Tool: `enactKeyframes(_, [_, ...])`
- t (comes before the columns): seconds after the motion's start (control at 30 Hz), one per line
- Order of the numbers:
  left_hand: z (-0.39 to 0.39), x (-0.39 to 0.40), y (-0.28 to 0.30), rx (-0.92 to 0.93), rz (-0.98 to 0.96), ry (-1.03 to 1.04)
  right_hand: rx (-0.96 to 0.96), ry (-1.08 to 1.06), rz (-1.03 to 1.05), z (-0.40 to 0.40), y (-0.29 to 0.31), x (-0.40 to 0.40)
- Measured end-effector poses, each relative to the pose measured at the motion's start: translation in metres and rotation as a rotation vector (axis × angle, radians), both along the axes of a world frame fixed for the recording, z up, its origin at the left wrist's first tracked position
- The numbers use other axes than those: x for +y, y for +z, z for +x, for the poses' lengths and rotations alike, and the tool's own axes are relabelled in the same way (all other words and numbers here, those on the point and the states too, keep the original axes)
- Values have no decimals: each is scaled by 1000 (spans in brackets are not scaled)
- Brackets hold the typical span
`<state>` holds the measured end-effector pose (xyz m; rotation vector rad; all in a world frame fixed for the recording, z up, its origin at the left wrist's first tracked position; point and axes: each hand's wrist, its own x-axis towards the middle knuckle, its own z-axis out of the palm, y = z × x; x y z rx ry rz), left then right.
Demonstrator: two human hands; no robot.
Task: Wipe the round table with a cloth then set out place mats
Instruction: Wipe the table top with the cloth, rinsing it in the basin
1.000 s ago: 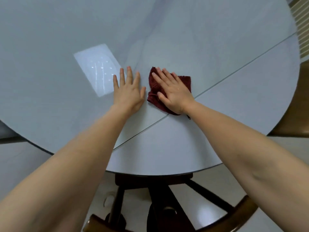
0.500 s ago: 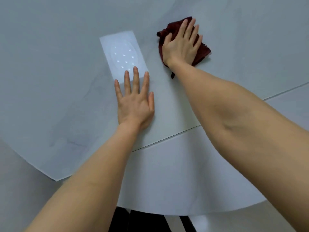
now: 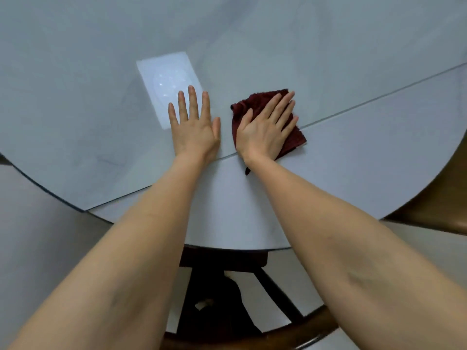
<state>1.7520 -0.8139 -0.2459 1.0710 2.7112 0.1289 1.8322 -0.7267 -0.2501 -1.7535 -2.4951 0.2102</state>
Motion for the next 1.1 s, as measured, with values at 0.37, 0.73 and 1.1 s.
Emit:
enactKeyframes(0.37, [53,-65,16,-117,-84,-162,-67,829,-27,182,6,-68])
enactKeyframes(0.73, [79,-13,30,-86,-53,-26,-156,1209,-15,181,21,67])
enactKeyframes(1.1, [64,145,19,-73,-32,330,-73,899,-42,30,14,192])
